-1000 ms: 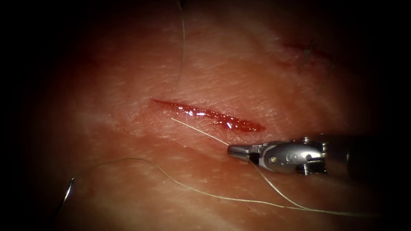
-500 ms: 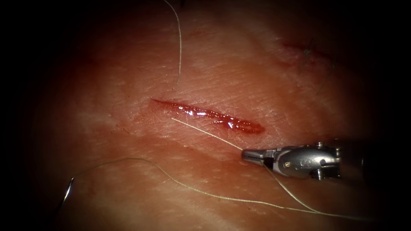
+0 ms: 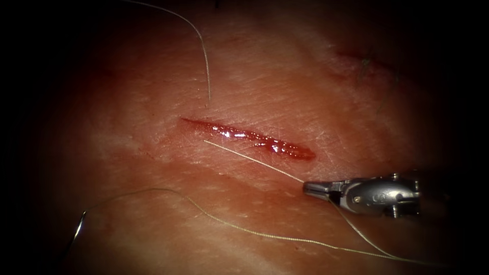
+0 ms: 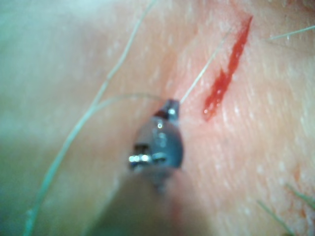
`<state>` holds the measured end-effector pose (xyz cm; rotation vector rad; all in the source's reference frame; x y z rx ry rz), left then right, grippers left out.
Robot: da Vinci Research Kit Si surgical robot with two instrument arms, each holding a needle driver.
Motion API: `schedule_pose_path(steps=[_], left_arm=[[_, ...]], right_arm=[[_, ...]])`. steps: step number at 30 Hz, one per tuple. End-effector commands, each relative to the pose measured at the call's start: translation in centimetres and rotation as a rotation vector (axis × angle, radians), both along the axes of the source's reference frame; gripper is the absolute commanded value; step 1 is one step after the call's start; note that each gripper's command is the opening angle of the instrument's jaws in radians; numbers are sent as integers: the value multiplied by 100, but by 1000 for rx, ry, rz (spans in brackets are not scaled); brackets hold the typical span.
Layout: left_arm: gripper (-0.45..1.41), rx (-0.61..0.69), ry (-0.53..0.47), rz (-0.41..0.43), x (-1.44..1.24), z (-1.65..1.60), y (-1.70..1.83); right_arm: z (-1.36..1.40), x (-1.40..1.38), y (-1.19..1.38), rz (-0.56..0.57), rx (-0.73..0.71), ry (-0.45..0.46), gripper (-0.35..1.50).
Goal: Wound Closure
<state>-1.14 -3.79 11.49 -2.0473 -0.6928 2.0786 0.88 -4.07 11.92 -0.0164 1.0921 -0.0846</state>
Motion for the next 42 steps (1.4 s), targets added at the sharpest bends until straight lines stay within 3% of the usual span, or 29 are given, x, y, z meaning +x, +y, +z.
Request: schedule_pose_path(steps=[1, 22, 30, 38, 39, 41, 42], left_arm=[[-45, 4, -1, 1, -6, 6, -7], [-45, 5, -1, 2, -5, 6, -6], [-45, 5, -1, 1, -6, 6, -6], [-45, 5, -1, 1, -6, 6, -6], [-45, 5, -1, 1, -6, 6, -6], [-45, 5, -1, 1, -6, 6, -6], [-45, 5, -1, 1, -6, 6, -6]], right_arm=[[7, -8, -5, 8, 7, -6, -35], [5, -55, -8, 17, 18, -27, -35], [5, -91, -8, 39, 24, -49, -35], [-3, -108, -12, 22, 36, -63, -35], [-5, -108, -11, 19, 38, -66, -5], [-12, -109, -6, 31, 39, -80, 83], [-15, -109, -3, 44, 37, -87, 101]])
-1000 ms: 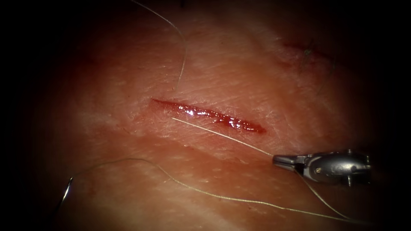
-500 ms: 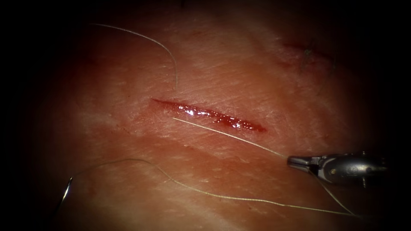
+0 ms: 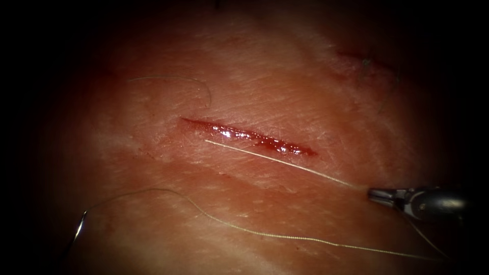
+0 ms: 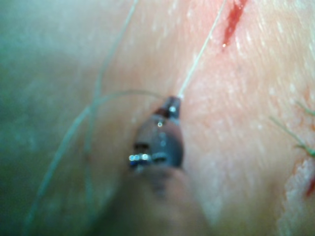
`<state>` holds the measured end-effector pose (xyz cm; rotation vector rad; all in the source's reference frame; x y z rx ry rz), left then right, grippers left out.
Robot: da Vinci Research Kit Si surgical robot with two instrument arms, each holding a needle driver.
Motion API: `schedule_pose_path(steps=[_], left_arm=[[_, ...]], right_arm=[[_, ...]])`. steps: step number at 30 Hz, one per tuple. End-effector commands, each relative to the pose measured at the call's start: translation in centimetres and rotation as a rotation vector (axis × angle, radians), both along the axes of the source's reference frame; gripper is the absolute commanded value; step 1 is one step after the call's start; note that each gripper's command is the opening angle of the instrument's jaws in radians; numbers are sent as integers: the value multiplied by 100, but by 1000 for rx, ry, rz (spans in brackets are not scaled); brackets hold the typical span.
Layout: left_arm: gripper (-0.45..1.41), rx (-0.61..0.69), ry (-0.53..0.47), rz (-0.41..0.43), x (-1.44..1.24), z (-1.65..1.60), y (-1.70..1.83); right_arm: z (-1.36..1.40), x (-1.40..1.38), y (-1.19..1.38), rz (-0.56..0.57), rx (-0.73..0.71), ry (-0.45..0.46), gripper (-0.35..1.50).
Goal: Wound Closure
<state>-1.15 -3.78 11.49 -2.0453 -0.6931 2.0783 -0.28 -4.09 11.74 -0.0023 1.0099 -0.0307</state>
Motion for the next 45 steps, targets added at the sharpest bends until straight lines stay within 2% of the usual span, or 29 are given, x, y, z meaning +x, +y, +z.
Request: schedule_pose_path(steps=[1, 4, 5, 6, 9, 11, 13, 17, 22, 24, 29, 45], left_arm=[[-45, 4, -2, 2, -6, 6, -6], [-45, 4, -2, 1, -7, 6, -6], [-45, 4, -2, 1, -7, 6, -6], [-45, 4, -2, 1, -6, 6, -6], [-45, 4, -4, 5, 0, 6, -7], [-45, 4, -5, 7, 2, 6, -7], [-45, -1, 16, -13, 18, 7, -7], [-45, -11, 55, -51, 39, 15, -8], [-45, -24, 179, -113, 74, 45, -7], [-45, -12, 259, -153, 99, 74, -1], [-45, 12, 324, -200, 126, 99, 4], [-45, 82, 318, -176, 162, 95, -19]], right_arm=[[-1, 7, 6, 27, -1, -8, 109], [-7, 11, 15, 83, -2, -1, 128], [-7, 11, 15, 83, -2, -1, 128], [-9, 15, 18, 109, -2, -7, 138], [-8, 17, 18, 110, 5, -5, 148], [-8, 15, 18, 103, 9, 5, 148], [-7, 1, 20, 73, 18, -6, 148], [-6, -10, 26, 103, 4, -25, 146], [-11, -14, 40, 181, 4, -27, 146], [-14, -11, 45, 197, 10, -24, 146], [-15, -7, 43, 199, 10, -21, 146], [-17, 4, 37, 191, 16, -9, 145]])
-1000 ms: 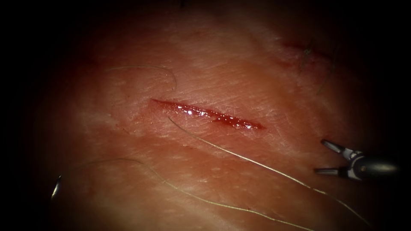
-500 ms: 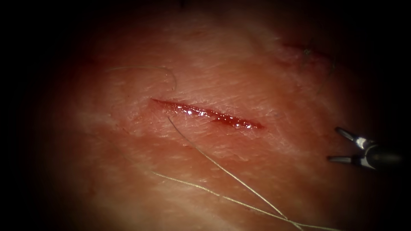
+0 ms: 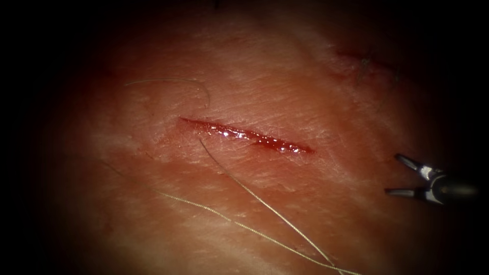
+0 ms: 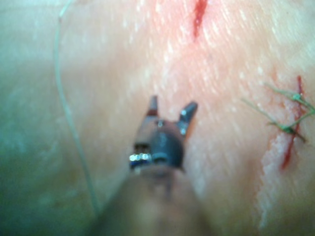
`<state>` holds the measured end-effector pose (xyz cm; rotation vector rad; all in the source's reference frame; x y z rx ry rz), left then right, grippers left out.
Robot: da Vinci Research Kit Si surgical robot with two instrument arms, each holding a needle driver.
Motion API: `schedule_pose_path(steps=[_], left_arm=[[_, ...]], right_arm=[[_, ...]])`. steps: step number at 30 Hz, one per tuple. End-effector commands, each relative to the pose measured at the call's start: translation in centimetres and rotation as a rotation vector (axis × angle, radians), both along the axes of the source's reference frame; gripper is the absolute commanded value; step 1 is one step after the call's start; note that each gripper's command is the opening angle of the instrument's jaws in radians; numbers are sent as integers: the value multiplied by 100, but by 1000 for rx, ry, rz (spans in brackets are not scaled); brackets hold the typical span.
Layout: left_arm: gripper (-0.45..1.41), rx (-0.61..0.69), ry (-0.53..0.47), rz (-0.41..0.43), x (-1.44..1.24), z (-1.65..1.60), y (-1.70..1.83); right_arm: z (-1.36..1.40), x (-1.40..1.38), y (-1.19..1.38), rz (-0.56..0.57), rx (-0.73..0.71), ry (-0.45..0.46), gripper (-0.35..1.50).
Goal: Wound Closure
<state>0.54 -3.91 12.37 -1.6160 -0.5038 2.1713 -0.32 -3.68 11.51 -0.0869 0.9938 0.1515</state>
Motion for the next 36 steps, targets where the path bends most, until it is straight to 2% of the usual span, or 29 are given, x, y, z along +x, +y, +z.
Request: schedule_pose_path(steps=[1, 5, 7, 9, 10, 11, 16, 18, 21, 23, 25, 26, 27, 28, 31, 36], left_arm=[[-27, 32, -4, -5, -2, 7, -7], [-45, 30, -4, -4, 3, 5, -10], [-45, 30, -4, -5, 3, 5, -11], [-45, 30, -3, -6, 2, 5, -11], [-45, 30, -1, -9, 0, 5, -11], [-45, 30, -2, -8, -2, 5, -11], [-45, 31, -3, -7, -3, 5, -11], [-45, 31, -4, -6, -3, 6, -10], [-45, 31, -4, -6, -3, 7, -9], [15, 37, 0, -12, -3, 8, -6], [44, 56, 18, -39, -3, 8, -3], [98, 105, 40, -79, -3, 6, 2], [115, 128, 47, -99, -3, 4, 5], [125, 128, 53, -116, -3, 2, 7], [135, 135, 72, -143, -1, -8, 13], [138, 144, 98, -167, 2, -34, 23]], right_arm=[[6, 10, -4, 0, 3, 7, 145], [6, 19, -3, 6, 2, 19, 138], [7, 31, -5, -8, 10, 42, 135], [7, 51, -7, -28, 22, 70, 123], [7, 62, -7, -35, 15, 74, 121], [8, 90, -8, -54, 17, 97, 120], [12, 153, -4, -78, 14, 133, 116], [18, 190, 1, -99, 5, 157, 115], [25, 211, 2, -115, -1, 176, 113], [33, 227, 1, -125, -7, 185, 113], [37, 236, 1, -129, -11, 188, 113], [42, 245, 1, -133, -15, 191, 111], [44, 250, 0, -132, -17, 191, 111], [47, 256, 0, -132, -18, 188, 111], [51, 270, 0, -131, -21, 188, 111], [57, 295, 6, -141, -29, 197, 111]])
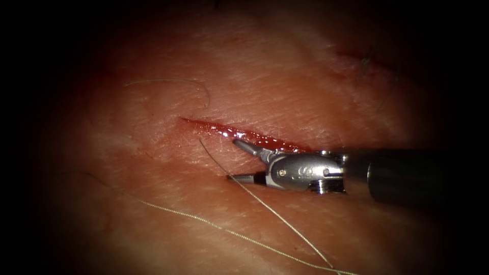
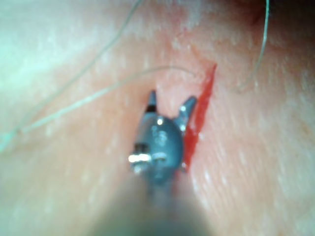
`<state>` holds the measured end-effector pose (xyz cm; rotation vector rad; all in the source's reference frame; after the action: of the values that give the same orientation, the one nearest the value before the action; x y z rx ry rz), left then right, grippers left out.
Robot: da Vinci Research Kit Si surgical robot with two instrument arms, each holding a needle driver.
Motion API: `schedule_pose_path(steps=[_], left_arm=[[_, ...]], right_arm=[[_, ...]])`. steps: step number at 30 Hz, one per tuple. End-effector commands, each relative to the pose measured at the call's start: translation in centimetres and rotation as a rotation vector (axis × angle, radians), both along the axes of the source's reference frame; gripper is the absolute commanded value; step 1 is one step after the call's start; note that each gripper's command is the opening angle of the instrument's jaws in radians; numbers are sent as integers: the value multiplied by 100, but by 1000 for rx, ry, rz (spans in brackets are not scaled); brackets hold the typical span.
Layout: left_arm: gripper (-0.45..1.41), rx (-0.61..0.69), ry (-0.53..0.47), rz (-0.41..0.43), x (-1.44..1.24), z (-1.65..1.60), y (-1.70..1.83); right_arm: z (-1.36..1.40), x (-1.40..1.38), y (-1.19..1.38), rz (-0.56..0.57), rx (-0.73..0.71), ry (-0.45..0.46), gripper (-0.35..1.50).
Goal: Wound Closure
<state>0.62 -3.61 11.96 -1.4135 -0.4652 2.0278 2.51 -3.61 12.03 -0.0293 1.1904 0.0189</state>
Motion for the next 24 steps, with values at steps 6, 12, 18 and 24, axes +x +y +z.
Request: schedule_pose_path(steps=[6, 12, 18, 24], left_arm=[[138, -7, 43, 13, -3, -25, 4], [140, 3, 66, 8, 3, -51, 22], [135, -63, 40, -76, -19, -59, 54], [128, -154, 16, -107, -70, -40, 77]], right_arm=[[12, 25, 8, 10, -10, 9, 111], [13, 38, 9, 11, -9, 15, 108], [11, 46, 7, -9, -10, 32, 91], [11, 51, 7, -13, -11, 40, 59]])
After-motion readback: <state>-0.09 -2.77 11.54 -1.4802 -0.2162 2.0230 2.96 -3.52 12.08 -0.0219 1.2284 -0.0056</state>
